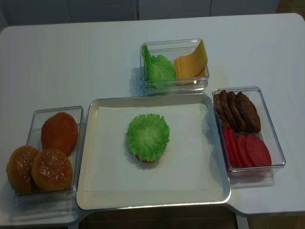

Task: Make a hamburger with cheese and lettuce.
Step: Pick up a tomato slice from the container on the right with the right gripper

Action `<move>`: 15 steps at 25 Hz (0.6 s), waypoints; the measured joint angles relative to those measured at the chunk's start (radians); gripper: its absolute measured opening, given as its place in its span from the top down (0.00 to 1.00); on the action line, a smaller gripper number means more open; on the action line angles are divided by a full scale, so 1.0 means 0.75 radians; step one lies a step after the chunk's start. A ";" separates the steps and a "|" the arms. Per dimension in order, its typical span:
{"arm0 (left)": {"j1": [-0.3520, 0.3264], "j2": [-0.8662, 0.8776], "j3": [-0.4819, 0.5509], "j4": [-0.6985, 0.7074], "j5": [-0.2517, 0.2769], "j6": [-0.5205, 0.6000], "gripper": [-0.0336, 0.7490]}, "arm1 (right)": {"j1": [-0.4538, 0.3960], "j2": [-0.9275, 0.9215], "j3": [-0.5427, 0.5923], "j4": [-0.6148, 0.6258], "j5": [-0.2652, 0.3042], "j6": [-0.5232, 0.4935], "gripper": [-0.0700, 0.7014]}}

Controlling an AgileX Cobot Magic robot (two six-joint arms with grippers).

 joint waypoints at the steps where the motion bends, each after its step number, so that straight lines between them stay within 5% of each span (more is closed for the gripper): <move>1: 0.000 0.000 0.000 0.000 0.000 0.000 0.39 | 0.000 0.000 0.000 0.000 0.000 -0.002 0.12; 15: 0.000 0.000 0.000 0.000 0.000 0.000 0.39 | 0.000 0.000 0.000 0.000 0.000 -0.005 0.12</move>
